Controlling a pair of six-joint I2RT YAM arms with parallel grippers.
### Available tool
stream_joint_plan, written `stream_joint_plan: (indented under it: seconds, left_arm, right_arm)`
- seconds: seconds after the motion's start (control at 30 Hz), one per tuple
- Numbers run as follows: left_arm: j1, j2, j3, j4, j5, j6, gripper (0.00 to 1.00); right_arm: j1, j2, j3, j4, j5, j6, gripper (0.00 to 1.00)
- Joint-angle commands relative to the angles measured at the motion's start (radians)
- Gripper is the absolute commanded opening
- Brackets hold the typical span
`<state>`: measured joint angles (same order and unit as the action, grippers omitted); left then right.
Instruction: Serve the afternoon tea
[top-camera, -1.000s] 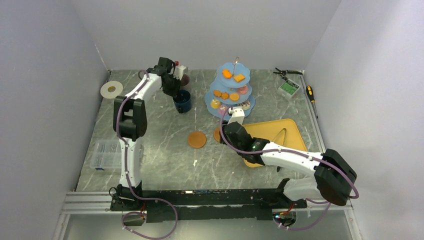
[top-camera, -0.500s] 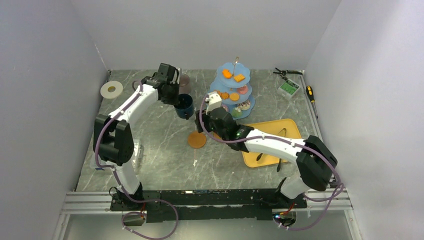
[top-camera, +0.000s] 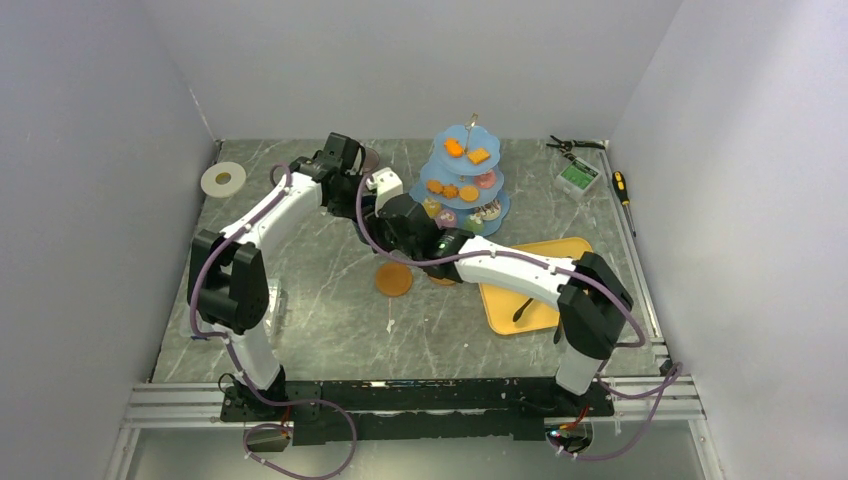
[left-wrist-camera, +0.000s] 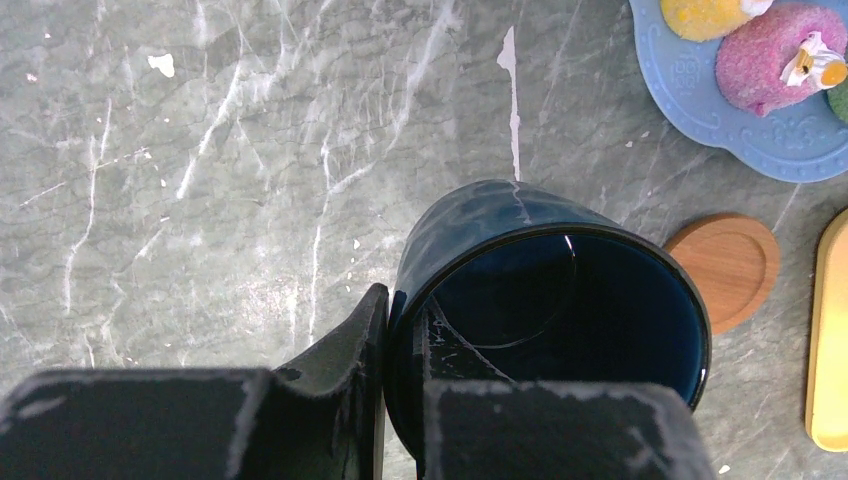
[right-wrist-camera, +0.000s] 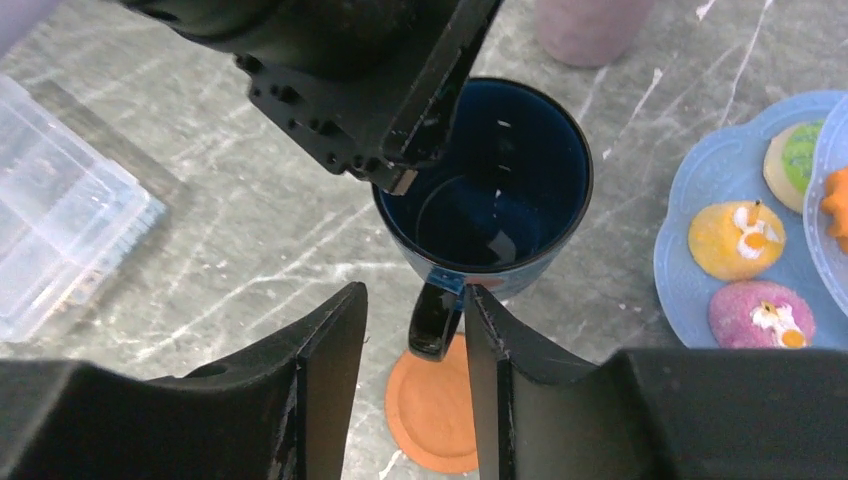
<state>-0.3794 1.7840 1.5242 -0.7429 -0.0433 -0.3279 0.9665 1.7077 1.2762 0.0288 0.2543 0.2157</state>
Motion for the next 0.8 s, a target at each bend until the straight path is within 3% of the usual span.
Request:
stream_joint_plan:
  seconds: [0.0, 0.57, 0.77]
  left_arm:
    - [-0.006, -0.064, 0.028, 0.029, 0.009, -0.029, 0.03]
    - [-0.03, -0.078, 0.07, -0.008, 0.05, -0.031, 0.03]
    - [-0.032, -0.092, 0.077, -0.018, 0.066, -0.017, 0.03]
  right_arm:
    - [-0.001, 0.034, 0.085, -0.118, 0.045, -0.011, 0.44]
    - [-0.001, 0.181, 0.197, -0.164, 0.143, -0.044, 0.44]
    - [-0.003, 0.201, 0.187, -0.145, 0.211, -0.042, 0.26]
